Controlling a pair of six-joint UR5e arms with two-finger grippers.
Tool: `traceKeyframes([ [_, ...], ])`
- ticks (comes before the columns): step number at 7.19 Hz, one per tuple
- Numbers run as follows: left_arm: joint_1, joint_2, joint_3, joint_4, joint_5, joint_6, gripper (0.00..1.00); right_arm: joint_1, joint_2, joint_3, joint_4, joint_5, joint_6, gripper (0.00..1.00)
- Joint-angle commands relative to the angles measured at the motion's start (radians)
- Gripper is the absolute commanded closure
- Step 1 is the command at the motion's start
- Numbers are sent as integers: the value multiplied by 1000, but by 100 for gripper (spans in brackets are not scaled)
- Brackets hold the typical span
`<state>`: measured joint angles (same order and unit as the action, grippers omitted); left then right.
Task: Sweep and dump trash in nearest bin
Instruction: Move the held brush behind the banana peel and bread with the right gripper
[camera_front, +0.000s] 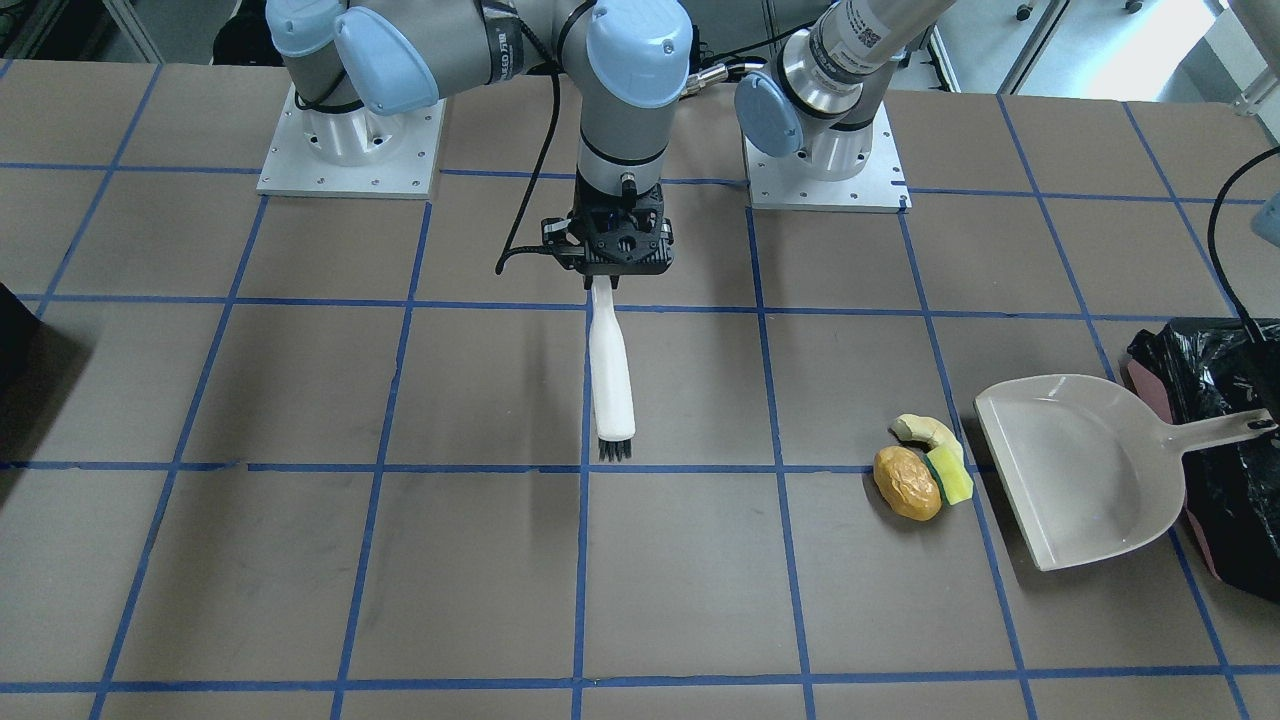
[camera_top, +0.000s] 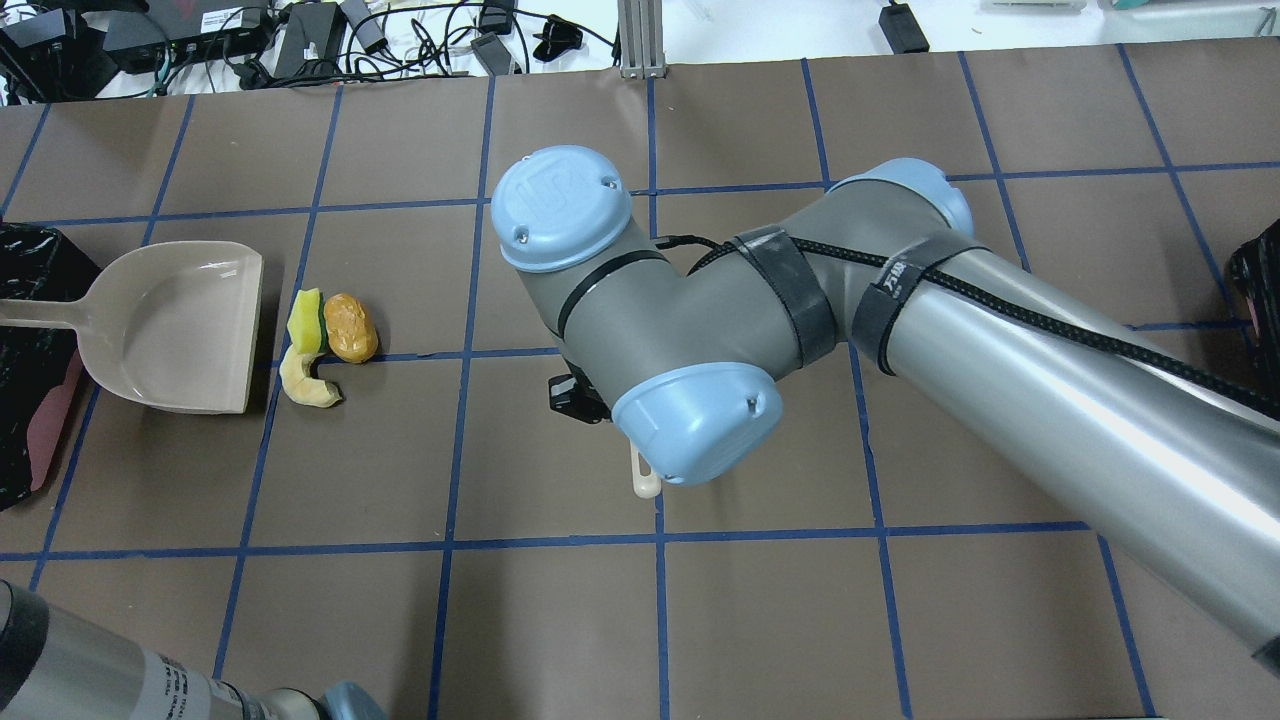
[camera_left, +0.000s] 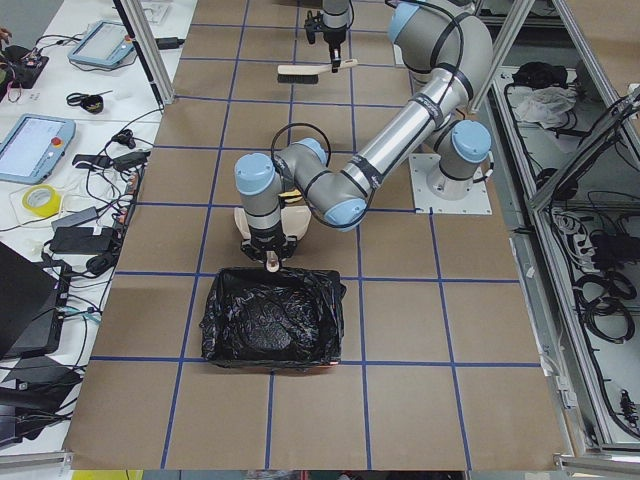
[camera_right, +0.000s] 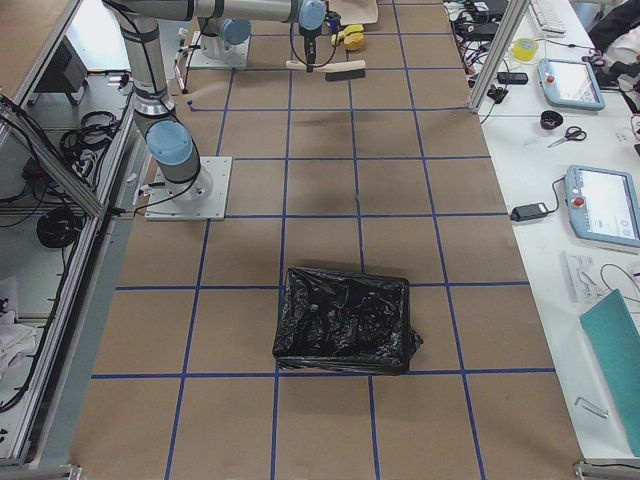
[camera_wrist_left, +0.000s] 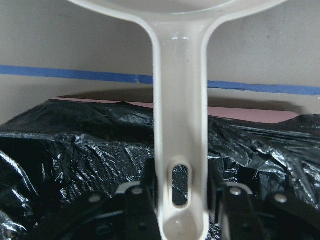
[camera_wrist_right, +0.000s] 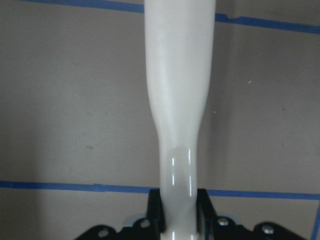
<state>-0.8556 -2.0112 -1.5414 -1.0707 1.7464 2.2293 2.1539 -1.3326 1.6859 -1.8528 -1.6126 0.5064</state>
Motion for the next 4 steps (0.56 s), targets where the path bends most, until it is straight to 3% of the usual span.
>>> traceKeyframes([
  [1,-5,-14,-2,2,21,58,100,117,167,-108,-48,23,163,100],
  [4,-28,-24,-14,5,28,59,100,240,456,-467,-46,83,383,100],
])
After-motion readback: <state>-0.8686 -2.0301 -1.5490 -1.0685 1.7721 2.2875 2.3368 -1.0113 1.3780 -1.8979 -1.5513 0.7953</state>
